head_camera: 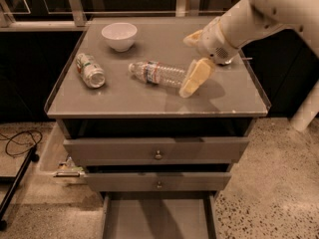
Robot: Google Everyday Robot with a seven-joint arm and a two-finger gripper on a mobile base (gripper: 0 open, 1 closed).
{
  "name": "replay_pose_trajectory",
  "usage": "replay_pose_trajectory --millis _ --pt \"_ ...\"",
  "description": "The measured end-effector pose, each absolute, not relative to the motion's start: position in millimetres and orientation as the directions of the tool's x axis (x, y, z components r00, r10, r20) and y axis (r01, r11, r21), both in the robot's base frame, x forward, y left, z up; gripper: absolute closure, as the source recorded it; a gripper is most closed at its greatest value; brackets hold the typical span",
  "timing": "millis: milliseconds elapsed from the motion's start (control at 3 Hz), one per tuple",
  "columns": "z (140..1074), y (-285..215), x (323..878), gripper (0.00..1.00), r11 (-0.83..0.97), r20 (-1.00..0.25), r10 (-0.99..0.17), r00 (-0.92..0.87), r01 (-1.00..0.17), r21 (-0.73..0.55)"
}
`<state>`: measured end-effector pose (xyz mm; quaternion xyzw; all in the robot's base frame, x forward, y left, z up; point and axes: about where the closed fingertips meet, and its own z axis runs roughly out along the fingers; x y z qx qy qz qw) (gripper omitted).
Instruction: Place water bottle into bottom drawer
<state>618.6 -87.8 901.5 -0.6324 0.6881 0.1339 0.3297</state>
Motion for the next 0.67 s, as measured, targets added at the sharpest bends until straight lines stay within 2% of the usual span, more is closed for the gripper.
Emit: replay_pose_trajectory --millis 667 --pt "866.1 -63.4 639.5 0.0 0.172 -0.694 -0.72 -0.026 -0.975 -0.143"
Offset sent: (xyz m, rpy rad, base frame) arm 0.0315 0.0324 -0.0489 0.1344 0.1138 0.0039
